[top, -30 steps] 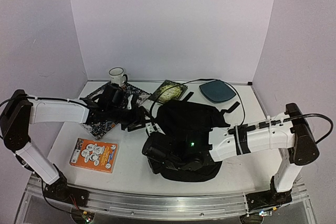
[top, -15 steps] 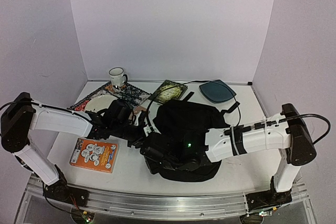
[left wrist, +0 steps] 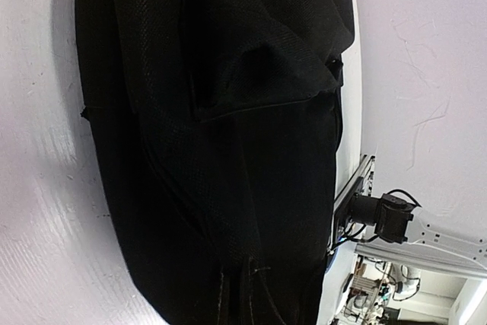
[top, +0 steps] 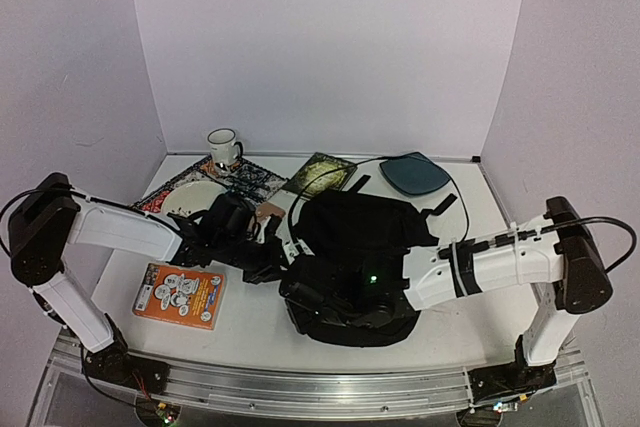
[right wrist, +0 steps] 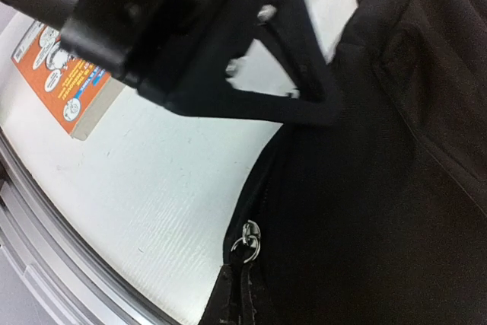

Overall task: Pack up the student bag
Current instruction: Unzip the largest pocket of the student bag, then hold the student bag at the center of the board.

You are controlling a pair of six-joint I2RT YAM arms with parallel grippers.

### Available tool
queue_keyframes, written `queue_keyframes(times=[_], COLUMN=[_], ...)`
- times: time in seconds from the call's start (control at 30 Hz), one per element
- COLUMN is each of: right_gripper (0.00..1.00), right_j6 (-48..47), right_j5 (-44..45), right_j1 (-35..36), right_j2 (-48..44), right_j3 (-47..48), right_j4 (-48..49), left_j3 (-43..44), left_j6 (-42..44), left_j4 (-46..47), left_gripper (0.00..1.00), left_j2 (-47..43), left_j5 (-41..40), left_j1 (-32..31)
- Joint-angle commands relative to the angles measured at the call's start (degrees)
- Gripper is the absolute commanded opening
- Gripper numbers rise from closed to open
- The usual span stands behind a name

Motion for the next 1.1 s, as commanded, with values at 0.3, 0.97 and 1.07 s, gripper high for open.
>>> queue_keyframes(times=[0.3,0.97,1.07], right_gripper=[0.0,0.0,0.0], right_j6=[1.6,-2.7,-2.8], right_j5=[-6.1,-0.2,0.2], right_j1=[1.3,0.8,0.0], right_j2=[-8.1,5.2,6.0], right_j3=[-6.1,8.7,9.4], right_j4=[-8.2,-3.4,-2.1], left_j3=[17.6,11.8,6.6], left_j6=[21.8,15.3,11.1], left_j4=[-14.2,-16.9,-16.7], left_gripper=[0.0,0.59,0.62], left_j2=[9.0,-1.0,-4.8], left_j5=[-7.8,-10.7,-9.6], left_j1=[11.4,12.5,12.4])
